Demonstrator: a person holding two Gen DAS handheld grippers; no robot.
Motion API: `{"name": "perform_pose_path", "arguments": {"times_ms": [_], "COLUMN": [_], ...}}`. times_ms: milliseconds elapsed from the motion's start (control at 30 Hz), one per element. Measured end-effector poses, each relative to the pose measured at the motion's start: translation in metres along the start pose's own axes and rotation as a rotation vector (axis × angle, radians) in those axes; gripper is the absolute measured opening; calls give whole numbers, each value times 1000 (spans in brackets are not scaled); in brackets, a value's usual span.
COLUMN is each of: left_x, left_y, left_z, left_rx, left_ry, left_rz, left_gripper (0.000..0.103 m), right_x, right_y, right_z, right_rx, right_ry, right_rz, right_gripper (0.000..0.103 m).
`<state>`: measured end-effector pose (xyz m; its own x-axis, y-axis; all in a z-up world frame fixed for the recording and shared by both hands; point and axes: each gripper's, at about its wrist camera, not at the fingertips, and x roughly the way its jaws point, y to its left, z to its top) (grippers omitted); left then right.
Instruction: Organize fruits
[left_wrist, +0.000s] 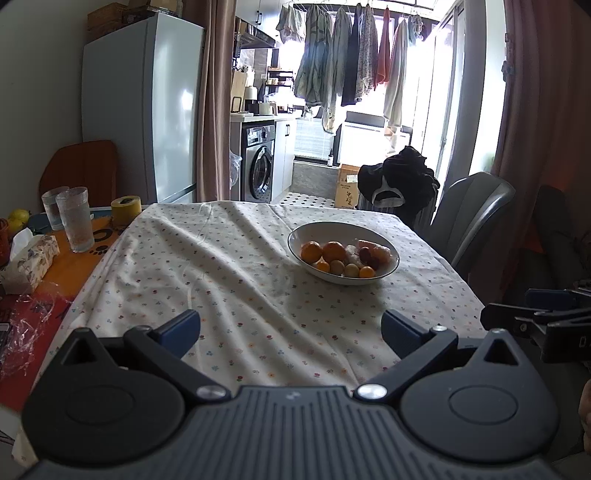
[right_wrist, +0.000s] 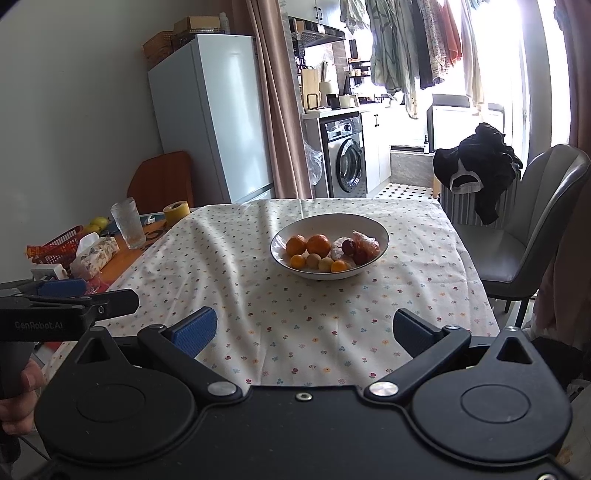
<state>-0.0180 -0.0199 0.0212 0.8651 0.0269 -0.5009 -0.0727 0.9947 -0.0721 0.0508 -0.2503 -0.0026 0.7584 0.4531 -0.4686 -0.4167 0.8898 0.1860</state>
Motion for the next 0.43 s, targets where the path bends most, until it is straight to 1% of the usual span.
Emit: {"name": "perform_pose_path", "arguments": {"times_ms": [67, 167, 433], "left_x": [0, 1, 1], "left_y": [0, -1, -2], "left_z": [1, 1, 1], "left_rx": [-7, 2, 5], "left_ry": [7, 4, 8], "left_rz": [-14, -4, -9], "left_gripper": [103, 103, 103], "right_x": [0, 1, 1], "right_y": [0, 1, 0], "right_z": [0, 0, 1], "right_rx": [-1, -3, 0], "right_ry": [2, 4, 4], "right_rz": [2, 4, 2], "right_gripper": [103, 103, 103]}}
